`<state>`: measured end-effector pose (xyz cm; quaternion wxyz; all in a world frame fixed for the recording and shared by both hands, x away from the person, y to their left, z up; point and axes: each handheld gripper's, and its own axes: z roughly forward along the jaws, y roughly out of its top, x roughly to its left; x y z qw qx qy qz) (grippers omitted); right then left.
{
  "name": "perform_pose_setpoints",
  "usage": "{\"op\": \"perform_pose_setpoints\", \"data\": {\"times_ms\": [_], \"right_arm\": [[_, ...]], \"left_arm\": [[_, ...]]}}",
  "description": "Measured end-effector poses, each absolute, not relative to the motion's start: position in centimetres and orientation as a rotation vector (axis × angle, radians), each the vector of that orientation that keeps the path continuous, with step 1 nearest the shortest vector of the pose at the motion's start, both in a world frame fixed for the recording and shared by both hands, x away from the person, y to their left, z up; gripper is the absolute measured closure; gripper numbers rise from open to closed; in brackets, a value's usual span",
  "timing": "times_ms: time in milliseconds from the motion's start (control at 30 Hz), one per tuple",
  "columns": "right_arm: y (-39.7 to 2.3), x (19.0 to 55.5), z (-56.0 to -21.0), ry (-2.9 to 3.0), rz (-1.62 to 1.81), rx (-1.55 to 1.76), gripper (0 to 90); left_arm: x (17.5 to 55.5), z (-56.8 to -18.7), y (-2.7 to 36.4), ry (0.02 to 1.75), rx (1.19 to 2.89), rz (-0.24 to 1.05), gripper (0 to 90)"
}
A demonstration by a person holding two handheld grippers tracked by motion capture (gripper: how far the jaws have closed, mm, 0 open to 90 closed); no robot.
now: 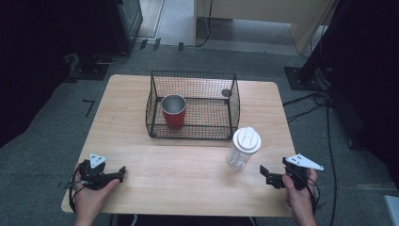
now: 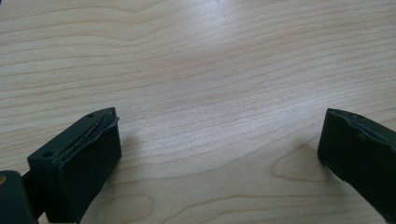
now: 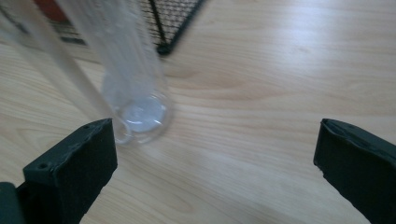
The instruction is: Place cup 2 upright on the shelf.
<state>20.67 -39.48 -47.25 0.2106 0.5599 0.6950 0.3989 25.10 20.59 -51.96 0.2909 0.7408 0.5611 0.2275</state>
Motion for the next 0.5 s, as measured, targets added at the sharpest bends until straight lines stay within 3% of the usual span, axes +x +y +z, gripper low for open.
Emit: {"op": "perform_pose_setpoints", "data": {"times_ms": [500], "right_arm": [[-33.9, 22.2, -44.0, 2.008, 1.277, 1.393, 0.0]], "left_arm": [[25.2, -52.0, 20.5, 1.500, 1.974, 0.608, 0.0]]}}
